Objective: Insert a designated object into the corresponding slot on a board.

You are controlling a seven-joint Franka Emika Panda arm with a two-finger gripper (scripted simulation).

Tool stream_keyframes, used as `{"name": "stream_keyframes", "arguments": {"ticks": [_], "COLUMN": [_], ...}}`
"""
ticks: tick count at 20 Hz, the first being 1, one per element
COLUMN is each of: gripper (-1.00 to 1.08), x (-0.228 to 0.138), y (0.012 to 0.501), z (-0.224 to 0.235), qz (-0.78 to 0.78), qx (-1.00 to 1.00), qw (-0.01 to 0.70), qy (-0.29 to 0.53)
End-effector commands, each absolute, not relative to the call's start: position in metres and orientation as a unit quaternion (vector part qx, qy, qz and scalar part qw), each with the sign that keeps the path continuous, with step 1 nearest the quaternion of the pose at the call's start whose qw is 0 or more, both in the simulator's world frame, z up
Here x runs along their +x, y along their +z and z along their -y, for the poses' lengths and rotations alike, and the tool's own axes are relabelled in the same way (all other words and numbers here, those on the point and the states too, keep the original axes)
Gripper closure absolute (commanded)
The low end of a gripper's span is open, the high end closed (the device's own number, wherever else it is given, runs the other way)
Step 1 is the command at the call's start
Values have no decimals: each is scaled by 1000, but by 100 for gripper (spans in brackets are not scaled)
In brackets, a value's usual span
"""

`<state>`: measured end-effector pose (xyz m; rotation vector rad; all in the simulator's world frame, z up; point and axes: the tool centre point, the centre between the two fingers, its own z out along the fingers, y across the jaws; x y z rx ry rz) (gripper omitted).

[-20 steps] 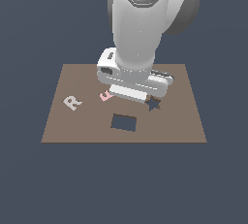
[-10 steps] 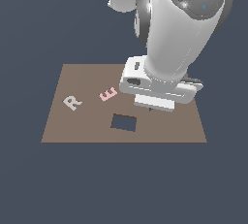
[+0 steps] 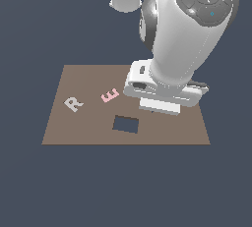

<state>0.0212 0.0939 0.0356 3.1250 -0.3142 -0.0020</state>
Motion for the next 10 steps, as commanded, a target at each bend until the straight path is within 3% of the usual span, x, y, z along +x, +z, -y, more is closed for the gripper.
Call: {"name": "stream_keyframes", "arguments": {"ticks": [1,2,3,10], "gripper": [108,108,-92,-92], "x": [21,21,21,21], "y": [31,31,31,31], "z": [-94,-94,-94,-94], "qz": [100,100,100,100], "qx": [995,995,995,995], "qw": [0,0,0,0], "qy": [-2,-2,-2,-2]}}
